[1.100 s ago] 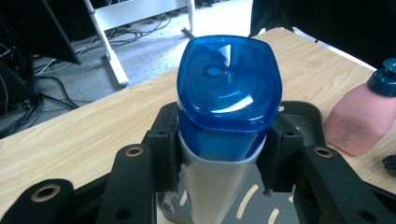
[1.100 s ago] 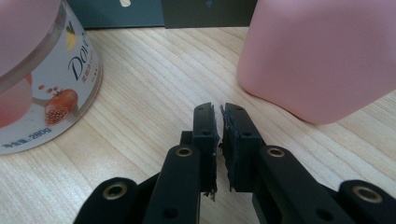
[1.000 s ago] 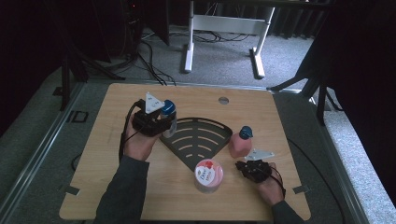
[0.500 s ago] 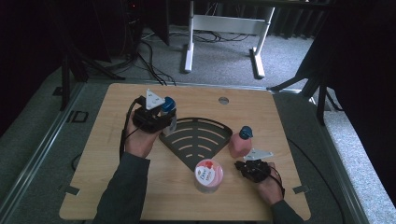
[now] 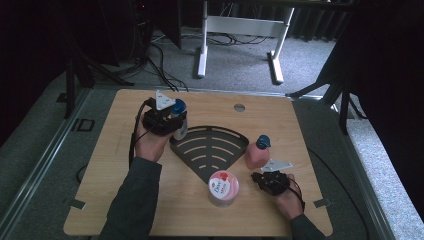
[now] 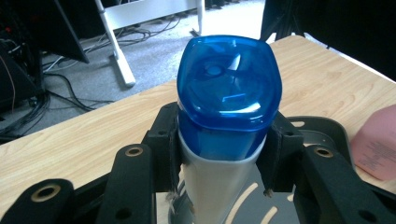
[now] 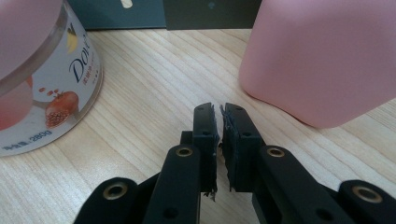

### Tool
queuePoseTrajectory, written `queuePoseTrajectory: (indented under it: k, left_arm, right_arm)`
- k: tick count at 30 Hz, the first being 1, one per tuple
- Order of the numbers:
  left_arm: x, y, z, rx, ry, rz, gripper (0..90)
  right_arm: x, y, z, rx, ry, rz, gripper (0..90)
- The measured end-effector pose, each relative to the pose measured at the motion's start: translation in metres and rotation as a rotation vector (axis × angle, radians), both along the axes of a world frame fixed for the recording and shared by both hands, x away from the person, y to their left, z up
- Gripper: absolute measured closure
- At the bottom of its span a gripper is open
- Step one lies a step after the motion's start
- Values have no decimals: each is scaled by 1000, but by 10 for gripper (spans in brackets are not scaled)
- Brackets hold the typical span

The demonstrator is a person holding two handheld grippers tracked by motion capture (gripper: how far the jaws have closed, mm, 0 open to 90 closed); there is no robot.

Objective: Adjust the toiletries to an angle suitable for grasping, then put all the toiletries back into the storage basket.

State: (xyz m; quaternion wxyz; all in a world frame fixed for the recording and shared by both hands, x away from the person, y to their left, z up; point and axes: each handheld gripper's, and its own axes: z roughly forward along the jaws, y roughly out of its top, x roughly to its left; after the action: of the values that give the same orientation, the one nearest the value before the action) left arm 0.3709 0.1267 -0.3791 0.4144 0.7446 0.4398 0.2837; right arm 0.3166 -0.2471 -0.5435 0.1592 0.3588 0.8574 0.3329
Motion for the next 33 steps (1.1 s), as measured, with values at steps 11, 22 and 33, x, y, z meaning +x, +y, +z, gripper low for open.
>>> queuePoseTrajectory:
  k: [11, 22, 33]
  left_arm:
    - [10, -1, -5, -1, 7, 4, 560]
    - [14, -4, -6, -4, 0, 3, 560]
    - [21, -6, -7, 2, 5, 2, 559]
  right_arm:
    - [0, -1, -1, -3, -1, 1, 837]
    - [1, 1, -1, -8, -2, 8, 837]
    - [2, -1, -2, -3, -1, 2, 836]
